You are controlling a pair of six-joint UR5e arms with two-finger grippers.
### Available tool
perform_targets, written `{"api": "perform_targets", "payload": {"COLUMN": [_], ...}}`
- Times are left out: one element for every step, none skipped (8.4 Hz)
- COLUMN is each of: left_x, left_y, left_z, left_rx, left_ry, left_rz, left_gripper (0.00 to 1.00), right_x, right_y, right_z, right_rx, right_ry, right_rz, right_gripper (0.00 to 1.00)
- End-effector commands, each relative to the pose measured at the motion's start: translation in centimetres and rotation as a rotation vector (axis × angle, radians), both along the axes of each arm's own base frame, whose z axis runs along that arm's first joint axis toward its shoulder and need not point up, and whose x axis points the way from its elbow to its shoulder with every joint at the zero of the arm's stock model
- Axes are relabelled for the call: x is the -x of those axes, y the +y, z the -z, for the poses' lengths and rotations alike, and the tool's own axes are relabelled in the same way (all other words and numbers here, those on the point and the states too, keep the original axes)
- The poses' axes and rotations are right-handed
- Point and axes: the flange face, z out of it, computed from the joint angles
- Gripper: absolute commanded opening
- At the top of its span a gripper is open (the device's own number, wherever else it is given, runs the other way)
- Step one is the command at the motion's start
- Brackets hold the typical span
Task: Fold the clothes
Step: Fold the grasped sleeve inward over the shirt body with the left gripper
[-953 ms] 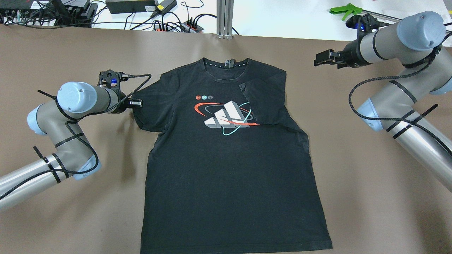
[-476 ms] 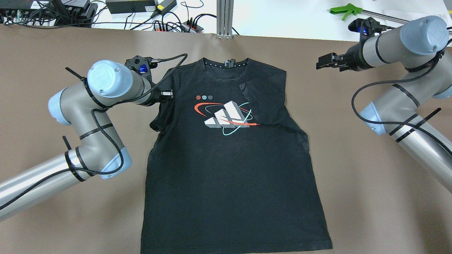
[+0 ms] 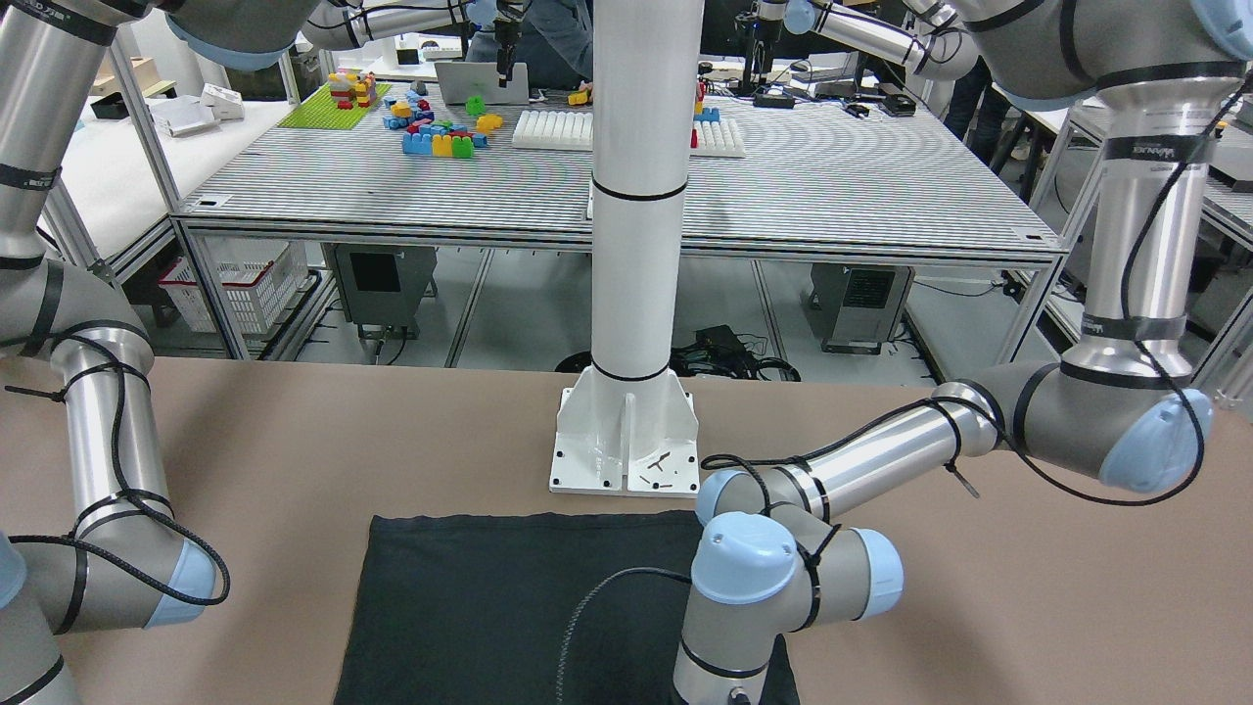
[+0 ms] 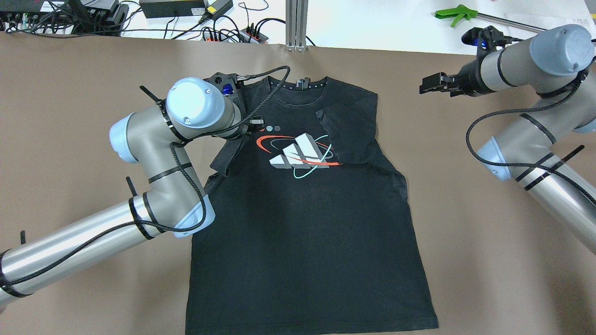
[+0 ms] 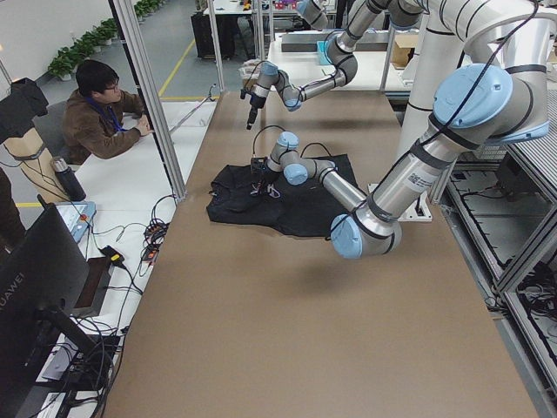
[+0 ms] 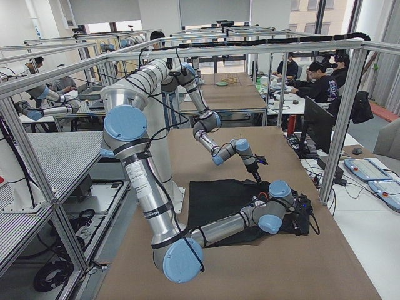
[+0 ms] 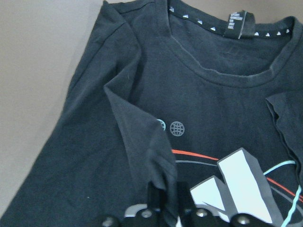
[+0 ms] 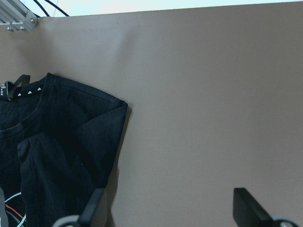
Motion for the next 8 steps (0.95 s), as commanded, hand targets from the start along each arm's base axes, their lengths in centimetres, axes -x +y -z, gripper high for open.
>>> {"api": "perform_targets", "payload": {"left_x": [-3.4, -3.3, -3.0, -2.3, -0.9, 0.7, 2.3, 3.8], "left_y": [1.1, 1.1, 0.8, 0.4, -0.1, 0.1, 1.2, 2.4], "left_z": [-0.4, -0.1, 0.1, 0.4, 1.7, 3.0, 3.3, 3.5], "left_rx": [-0.095, -0.098, -0.099, -0.102, -0.097, -0.083, -0.089, -0.098], "left_ry": [0.030, 0.034, 0.037, 0.044, 0.078, 0.128, 0.153, 0.180], "left_rz": [0.064, 0.065, 0.070, 0.073, 0.061, 0.021, 0.019, 0.003], "left_gripper": [1.00, 1.00, 1.00, 1.00, 1.00, 1.00, 1.00, 1.00], "right_x": [0.1, 0.0, 0.0, 0.0, -0.1, -0.5, -1.3, -2.2], "right_y": [0.0, 0.0, 0.0, -0.1, 0.0, 0.2, 0.6, 1.8], "right_z": [-0.3, -0.3, -0.4, -0.4, -0.1, 0.8, 0.9, 0.7], "right_rx": [0.004, 0.004, 0.006, 0.004, 0.006, 0.007, 0.029, 0.062], "right_ry": [0.005, 0.006, 0.006, 0.008, 0.002, -0.011, -0.031, -0.049], "right_rz": [-0.003, -0.006, -0.004, -0.005, -0.001, 0.007, 0.023, 0.056], "right_gripper": [0.94, 0.94, 0.94, 0.94, 0.94, 0.94, 0.94, 0.94]}}
